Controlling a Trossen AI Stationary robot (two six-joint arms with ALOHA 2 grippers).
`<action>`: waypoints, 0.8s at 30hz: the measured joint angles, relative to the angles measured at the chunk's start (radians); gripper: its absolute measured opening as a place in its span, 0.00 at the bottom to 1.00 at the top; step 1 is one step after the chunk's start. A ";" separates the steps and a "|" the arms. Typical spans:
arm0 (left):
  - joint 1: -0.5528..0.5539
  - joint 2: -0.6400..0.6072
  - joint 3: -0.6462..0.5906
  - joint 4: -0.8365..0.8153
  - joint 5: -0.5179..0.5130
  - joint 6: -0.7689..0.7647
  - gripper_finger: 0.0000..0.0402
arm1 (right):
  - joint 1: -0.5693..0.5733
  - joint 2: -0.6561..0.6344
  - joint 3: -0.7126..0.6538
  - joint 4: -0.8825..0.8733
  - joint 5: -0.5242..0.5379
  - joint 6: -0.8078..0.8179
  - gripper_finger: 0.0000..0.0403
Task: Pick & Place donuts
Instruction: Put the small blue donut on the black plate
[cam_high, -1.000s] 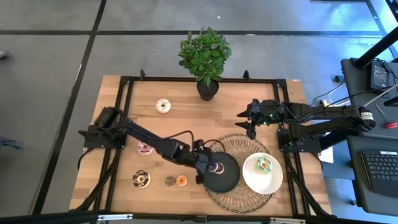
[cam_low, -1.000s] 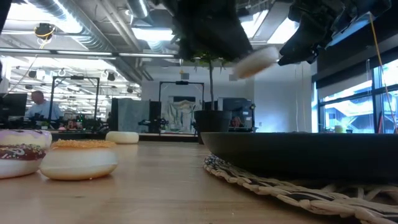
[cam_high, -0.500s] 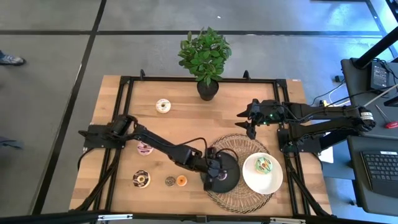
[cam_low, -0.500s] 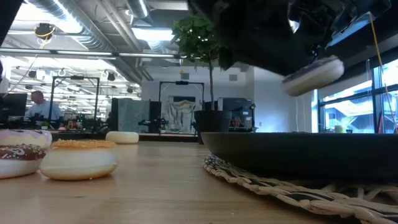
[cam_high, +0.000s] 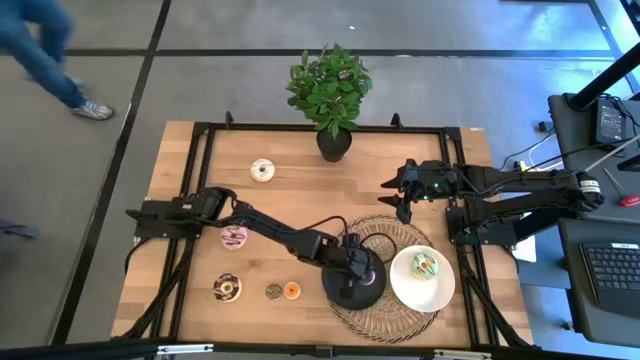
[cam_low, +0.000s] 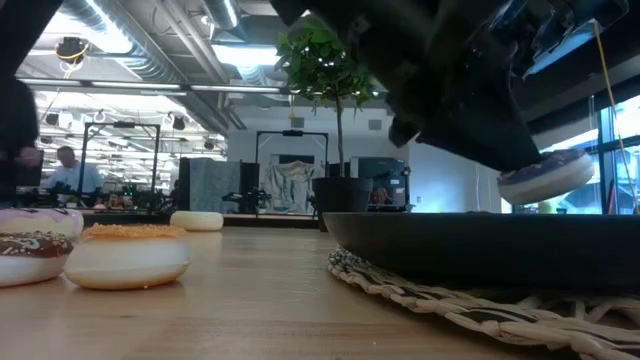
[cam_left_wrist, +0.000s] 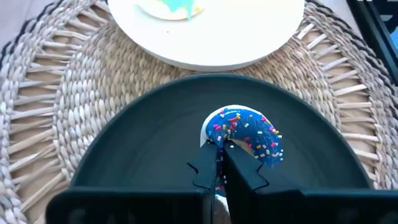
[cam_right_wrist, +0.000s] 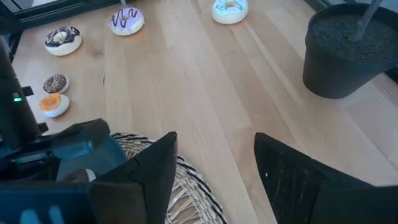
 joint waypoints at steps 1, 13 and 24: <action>-0.003 0.001 0.002 -0.001 0.000 0.003 0.03 | 0.000 0.000 0.000 0.000 0.000 0.000 0.53; -0.019 0.051 0.003 0.091 0.076 0.011 0.03 | 0.000 0.000 0.000 0.000 0.000 0.017 0.53; -0.014 0.043 0.002 0.065 0.046 0.011 0.04 | 0.000 0.000 0.000 -0.003 0.000 0.020 0.53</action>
